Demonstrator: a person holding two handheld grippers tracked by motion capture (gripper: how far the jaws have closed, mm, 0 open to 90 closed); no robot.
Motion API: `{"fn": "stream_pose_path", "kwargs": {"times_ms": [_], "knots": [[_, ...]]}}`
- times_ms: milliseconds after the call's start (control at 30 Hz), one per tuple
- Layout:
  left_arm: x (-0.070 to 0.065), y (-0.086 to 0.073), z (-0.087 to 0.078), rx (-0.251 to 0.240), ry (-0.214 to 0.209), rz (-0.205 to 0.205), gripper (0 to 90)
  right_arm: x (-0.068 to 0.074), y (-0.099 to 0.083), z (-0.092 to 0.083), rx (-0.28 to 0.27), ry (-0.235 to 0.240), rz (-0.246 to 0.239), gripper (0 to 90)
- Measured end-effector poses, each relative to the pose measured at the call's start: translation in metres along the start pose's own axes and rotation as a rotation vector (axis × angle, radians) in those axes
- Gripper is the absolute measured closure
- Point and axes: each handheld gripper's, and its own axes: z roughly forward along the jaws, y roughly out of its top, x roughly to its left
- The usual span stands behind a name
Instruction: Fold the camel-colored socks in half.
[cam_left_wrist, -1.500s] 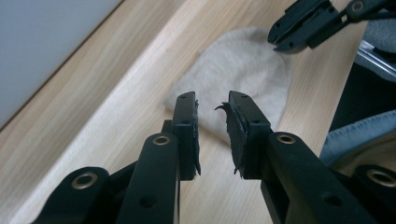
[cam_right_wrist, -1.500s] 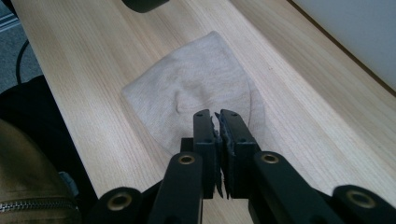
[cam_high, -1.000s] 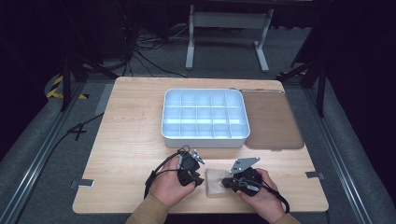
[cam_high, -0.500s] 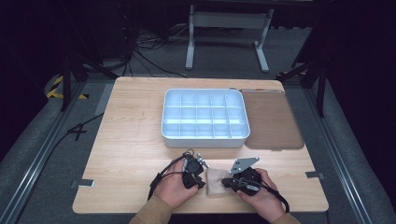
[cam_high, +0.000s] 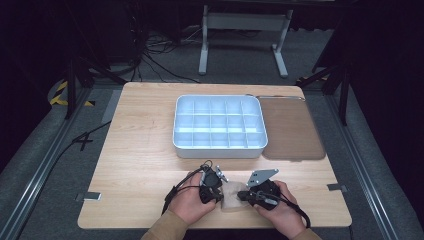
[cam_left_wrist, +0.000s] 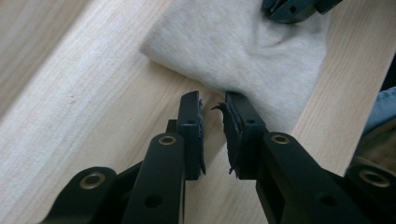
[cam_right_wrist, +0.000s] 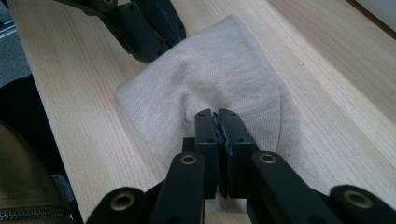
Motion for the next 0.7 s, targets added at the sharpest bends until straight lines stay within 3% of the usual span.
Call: {"fn": "stream_pose_path", "kwargs": {"times_ms": [200,333,700], "knots": [[0.002,0.001,0.001,-0.016,0.012,-0.005,74.2,0.000,-0.001,0.000,-0.008,-0.004,0.001,87.0],[0.000,0.003,0.002,-0.014,0.015,0.015,75.0,0.000,-0.002,0.000,-0.010,-0.006,0.003,87.0],[-0.011,0.010,-0.007,-0.135,0.000,0.095,74.8,0.003,-0.001,0.000,-0.008,-0.019,-0.009,86.8]]}}
